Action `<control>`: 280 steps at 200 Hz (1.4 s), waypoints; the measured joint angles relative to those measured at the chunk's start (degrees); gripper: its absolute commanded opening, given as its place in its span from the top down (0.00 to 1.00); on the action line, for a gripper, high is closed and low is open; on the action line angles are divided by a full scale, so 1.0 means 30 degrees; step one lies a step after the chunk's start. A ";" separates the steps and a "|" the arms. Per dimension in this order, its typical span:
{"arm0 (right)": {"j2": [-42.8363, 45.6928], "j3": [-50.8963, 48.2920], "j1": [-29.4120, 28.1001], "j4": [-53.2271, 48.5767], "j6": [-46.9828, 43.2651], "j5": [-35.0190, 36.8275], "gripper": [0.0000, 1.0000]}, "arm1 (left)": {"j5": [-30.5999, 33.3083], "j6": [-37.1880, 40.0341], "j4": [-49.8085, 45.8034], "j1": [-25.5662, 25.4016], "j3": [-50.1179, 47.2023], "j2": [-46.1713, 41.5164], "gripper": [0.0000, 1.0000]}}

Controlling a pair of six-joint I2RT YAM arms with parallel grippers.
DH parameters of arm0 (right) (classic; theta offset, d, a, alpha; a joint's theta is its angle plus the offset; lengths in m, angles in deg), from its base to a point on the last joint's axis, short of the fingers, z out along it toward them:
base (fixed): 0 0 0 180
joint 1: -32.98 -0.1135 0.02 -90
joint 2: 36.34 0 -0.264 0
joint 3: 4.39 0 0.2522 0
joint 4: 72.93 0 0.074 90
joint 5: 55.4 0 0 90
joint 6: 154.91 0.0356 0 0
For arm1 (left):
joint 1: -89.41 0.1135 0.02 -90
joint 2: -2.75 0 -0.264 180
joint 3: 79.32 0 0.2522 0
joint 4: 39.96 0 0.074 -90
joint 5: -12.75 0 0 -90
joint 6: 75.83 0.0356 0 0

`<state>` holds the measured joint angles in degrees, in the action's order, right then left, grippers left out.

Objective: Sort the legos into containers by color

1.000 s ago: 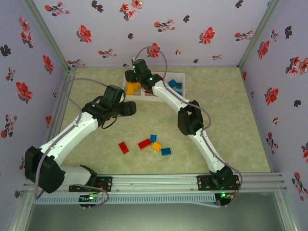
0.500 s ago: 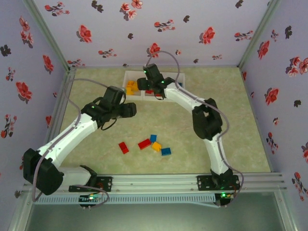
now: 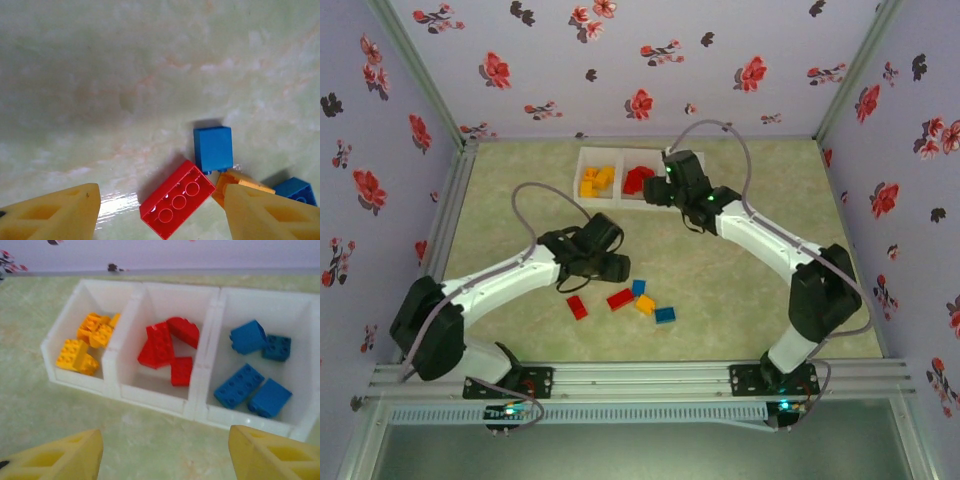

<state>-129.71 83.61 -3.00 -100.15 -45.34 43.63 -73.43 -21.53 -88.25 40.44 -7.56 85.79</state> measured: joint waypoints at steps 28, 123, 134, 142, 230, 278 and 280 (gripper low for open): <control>0.0270 -0.1311 0.0204 -0.0036 0.0335 0.0007 0.32 | -0.0408 0.0393 -0.0066 -0.0969 0.0000 0.1217 0.33; 0.0627 -0.1945 0.0415 -0.0117 0.0699 -0.0007 0.32 | -0.0058 0.2637 -0.1982 -0.2368 0.0933 0.3840 0.31; 0.0648 -0.1945 0.0430 -0.0124 0.0699 -0.0007 0.32 | -0.0007 0.2790 -0.2091 -0.2390 0.0998 0.4029 0.32; 0.0663 -0.1960 0.0430 -0.0124 0.0699 -0.0007 0.32 | 0.0015 0.2929 -0.2157 -0.2404 0.1027 0.4138 0.33; 0.1341 -0.2419 0.0503 -0.0189 0.1013 0.0000 0.31 | 0.0080 0.3446 -0.2106 -0.2448 0.1246 0.5304 0.46; 0.2106 -0.3053 0.0510 -0.0466 0.1056 0.0131 0.31 | 0.0219 0.3541 -0.2069 -0.2397 0.1632 0.5880 0.71; 0.2120 -0.3067 0.0510 -0.0466 0.1056 0.0146 0.31 | 0.0211 0.3563 -0.2069 -0.2382 0.1647 0.5894 0.72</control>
<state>-123.35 74.40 -1.47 -101.55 -42.17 44.07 -72.80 -10.84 -94.46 33.29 -2.62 103.48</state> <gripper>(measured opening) 0.687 0.320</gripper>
